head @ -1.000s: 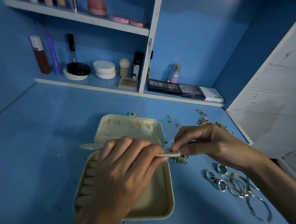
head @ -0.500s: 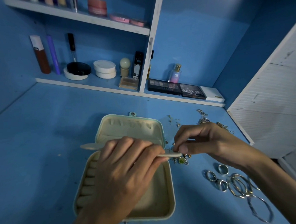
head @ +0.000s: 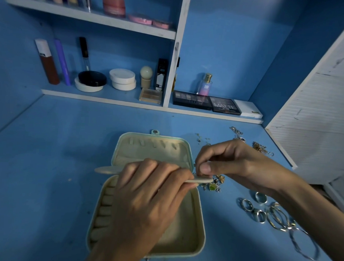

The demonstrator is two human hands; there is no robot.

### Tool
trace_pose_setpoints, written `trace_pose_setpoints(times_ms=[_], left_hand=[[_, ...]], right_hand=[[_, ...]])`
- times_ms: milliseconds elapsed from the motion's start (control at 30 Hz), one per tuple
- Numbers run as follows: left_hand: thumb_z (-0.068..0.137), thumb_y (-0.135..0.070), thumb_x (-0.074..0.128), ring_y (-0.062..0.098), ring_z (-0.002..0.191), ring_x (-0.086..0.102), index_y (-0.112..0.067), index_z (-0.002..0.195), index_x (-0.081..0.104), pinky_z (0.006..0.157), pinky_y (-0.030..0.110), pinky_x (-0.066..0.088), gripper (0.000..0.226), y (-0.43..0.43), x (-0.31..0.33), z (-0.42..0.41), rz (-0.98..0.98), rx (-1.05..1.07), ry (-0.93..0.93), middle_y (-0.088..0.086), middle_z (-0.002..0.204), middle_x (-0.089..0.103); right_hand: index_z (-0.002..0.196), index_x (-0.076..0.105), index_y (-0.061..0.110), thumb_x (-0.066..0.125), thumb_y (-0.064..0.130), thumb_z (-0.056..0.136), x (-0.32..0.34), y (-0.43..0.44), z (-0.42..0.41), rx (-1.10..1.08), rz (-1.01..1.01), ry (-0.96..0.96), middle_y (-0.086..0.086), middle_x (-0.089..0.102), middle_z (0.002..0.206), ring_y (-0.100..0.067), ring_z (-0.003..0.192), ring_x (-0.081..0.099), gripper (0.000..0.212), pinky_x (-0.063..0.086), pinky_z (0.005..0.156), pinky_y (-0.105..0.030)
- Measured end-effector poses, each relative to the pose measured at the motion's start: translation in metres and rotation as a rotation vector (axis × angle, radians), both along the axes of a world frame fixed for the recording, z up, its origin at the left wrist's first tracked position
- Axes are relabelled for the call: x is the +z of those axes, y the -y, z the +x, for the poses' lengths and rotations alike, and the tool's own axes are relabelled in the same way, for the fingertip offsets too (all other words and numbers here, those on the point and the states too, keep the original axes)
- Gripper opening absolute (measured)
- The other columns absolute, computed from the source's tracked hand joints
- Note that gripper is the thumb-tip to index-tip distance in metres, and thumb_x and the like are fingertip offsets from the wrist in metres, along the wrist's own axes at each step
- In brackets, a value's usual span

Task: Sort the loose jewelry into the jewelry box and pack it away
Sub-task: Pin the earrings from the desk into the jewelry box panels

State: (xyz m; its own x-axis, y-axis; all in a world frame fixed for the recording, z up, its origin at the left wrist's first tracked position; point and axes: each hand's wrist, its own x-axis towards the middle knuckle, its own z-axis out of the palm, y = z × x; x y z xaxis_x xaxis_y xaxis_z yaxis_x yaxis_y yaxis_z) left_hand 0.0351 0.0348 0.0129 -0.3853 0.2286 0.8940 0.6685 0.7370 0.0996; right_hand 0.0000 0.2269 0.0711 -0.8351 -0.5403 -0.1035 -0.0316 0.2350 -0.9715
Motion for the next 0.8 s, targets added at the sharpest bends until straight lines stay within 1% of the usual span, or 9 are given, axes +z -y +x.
trace_pose_setpoints(times_ms=[233,433,500,567,667,733,800], left_hand=[[0.091,-0.034,0.064,0.017,0.071,0.046,-0.024,0.088,0.055,0.067,0.031,0.031,0.014,0.000,0.000,0.000,0.011,-0.002,0.003,-0.007,0.073,0.063],[0.091,-0.033,0.065,0.016,0.072,0.047,-0.024,0.089,0.055,0.068,0.030,0.031,0.014,-0.001,-0.001,0.000,0.010,0.003,0.006,-0.007,0.074,0.063],[0.091,-0.033,0.065,0.016,0.073,0.047,-0.023,0.088,0.056,0.068,0.030,0.030,0.013,-0.001,-0.001,-0.001,0.008,0.009,0.007,-0.007,0.075,0.063],[0.091,-0.032,0.065,0.016,0.074,0.047,-0.023,0.087,0.059,0.069,0.030,0.030,0.012,-0.001,-0.001,-0.001,0.000,0.015,0.013,-0.008,0.076,0.063],[0.091,-0.032,0.063,0.015,0.073,0.047,-0.021,0.080,0.067,0.068,0.029,0.030,0.016,-0.002,-0.001,0.000,-0.016,0.023,0.018,-0.008,0.076,0.064],[0.093,-0.032,0.060,0.015,0.073,0.047,-0.021,0.078,0.069,0.068,0.030,0.030,0.021,-0.002,0.000,0.000,-0.023,0.028,0.016,-0.009,0.076,0.064],[0.093,-0.032,0.060,0.015,0.073,0.047,-0.021,0.078,0.068,0.068,0.029,0.030,0.020,-0.002,0.000,0.000,-0.023,0.029,0.010,-0.009,0.076,0.064]], right_hand=[[0.076,0.072,0.011,0.065,0.009,0.076,0.000,-0.001,-0.002,0.007,0.026,-0.021,-0.006,0.062,0.072,-0.014,0.069,0.053,0.007,0.043,0.067,-0.022],[0.081,0.070,0.014,0.066,0.013,0.079,0.008,-0.001,0.001,0.038,0.124,-0.115,0.004,0.067,0.075,-0.005,0.069,0.059,0.004,0.044,0.066,-0.014],[0.082,0.070,0.014,0.065,0.016,0.080,0.010,-0.001,0.001,0.047,0.160,-0.153,0.005,0.067,0.075,-0.006,0.068,0.058,0.005,0.044,0.065,-0.015],[0.083,0.070,0.015,0.065,0.019,0.080,0.013,-0.001,0.002,0.052,0.190,-0.180,0.005,0.067,0.074,-0.006,0.068,0.058,0.007,0.044,0.064,-0.016],[0.083,0.069,0.012,0.064,0.017,0.081,0.018,0.000,0.003,0.074,0.238,-0.206,0.006,0.067,0.074,-0.003,0.066,0.059,0.007,0.044,0.063,-0.013],[0.083,0.069,0.013,0.065,0.016,0.082,0.021,0.001,0.003,0.098,0.285,-0.220,0.006,0.067,0.075,-0.004,0.066,0.059,0.006,0.045,0.063,-0.017],[0.086,0.070,0.012,0.066,0.016,0.084,0.024,0.001,0.002,0.131,0.348,-0.249,0.002,0.069,0.080,-0.012,0.071,0.062,0.007,0.051,0.068,-0.031]])
